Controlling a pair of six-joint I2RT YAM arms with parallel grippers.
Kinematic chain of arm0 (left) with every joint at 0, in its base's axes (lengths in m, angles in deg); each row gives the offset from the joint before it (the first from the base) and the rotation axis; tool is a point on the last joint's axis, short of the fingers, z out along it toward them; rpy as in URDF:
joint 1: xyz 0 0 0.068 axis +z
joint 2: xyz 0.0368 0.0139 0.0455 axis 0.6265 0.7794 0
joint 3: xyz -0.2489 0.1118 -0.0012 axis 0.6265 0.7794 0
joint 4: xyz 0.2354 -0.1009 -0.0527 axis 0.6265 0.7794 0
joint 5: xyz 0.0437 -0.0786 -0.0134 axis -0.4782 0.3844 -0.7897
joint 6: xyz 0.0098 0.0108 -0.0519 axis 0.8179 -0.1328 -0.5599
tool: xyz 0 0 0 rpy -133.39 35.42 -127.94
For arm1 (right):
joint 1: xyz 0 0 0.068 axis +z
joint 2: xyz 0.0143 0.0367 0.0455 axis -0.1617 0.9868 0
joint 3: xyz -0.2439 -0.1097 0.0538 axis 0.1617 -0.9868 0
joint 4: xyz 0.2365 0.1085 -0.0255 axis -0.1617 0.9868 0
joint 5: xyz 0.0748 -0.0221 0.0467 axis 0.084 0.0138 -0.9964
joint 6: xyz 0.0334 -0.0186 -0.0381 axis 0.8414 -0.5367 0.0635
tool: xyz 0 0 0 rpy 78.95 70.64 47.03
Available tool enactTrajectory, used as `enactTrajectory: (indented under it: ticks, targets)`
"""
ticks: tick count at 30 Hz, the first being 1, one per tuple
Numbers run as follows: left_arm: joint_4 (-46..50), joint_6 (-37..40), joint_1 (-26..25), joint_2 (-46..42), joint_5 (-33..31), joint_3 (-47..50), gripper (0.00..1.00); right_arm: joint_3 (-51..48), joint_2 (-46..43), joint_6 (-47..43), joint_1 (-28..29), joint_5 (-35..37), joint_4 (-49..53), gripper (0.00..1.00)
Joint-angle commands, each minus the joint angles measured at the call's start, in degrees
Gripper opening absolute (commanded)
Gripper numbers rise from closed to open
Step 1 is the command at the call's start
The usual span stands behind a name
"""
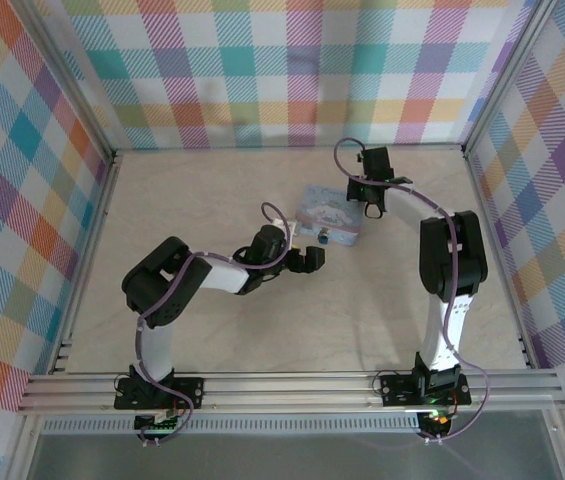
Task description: Unlock a padlock with a key
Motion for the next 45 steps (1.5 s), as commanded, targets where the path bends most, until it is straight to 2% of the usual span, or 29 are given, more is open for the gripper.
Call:
enactTrajectory:
  ticks: [1, 6, 9, 12, 15, 20, 25, 31, 36, 37, 38, 43, 45]
  targets:
    - [-4.4, 1.4, -0.8, 4.3, 0.5, -2.1, 1.00, 0.3, 2.4, 1.5, 0.4, 0.7, 2.4, 0.00]
    - [-3.2, 3.4, -1.7, 8.2, 0.4, -5.8, 1.00, 0.7, 3.8, 1.6, 0.9, -2.7, 2.4, 0.00]
    - [-2.4, 3.5, -1.7, 9.6, 2.3, -7.5, 1.00, 0.4, 4.0, 1.6, 2.0, -4.7, 2.0, 0.00]
    - [-2.8, 3.4, -2.0, 10.3, 4.8, -8.1, 0.97, -0.7, 4.1, 2.1, 2.9, -5.5, 1.4, 0.00]
    - [-2.8, 4.1, -2.7, 10.7, 7.4, -8.9, 0.90, -2.5, 3.9, 2.7, 3.4, -5.8, -0.1, 0.00]
    - [-1.7, 4.7, -3.8, 11.5, 7.7, -10.4, 0.92, -4.2, 3.4, 3.5, 3.8, -6.4, -1.4, 0.00]
    - [0.6, 5.7, -4.4, 12.5, 11.3, -13.2, 0.81, -4.4, 3.1, 3.5, 4.1, -6.6, -1.2, 0.00]
    - [0.0, 5.5, -4.8, 12.6, 10.3, -13.7, 0.89, -4.8, 2.4, 3.6, 4.3, -6.6, -1.5, 0.00]
    - [-0.9, 5.6, -5.1, 13.3, 14.8, -14.7, 0.78, -4.8, 2.3, 3.9, 4.2, -6.7, -1.6, 0.00]
    - [-1.8, 5.4, -5.0, 13.2, 15.7, -14.5, 0.72, -5.0, 2.3, 3.8, 4.2, -6.7, -1.6, 0.00]
    - [-2.2, 5.3, -5.0, 13.2, 16.2, -14.3, 0.71, -5.1, 2.1, 3.8, 4.2, -6.6, -1.7, 0.00]
    - [-6.3, 3.3, -4.9, 12.8, 14.8, -12.6, 0.73, -5.2, 1.7, 3.8, 4.3, -6.4, -1.7, 0.00]
    - [-6.8, 1.8, -5.0, 12.6, 12.8, -12.2, 0.77, -5.2, 1.4, 3.9, 4.2, -6.6, -1.8, 0.00]
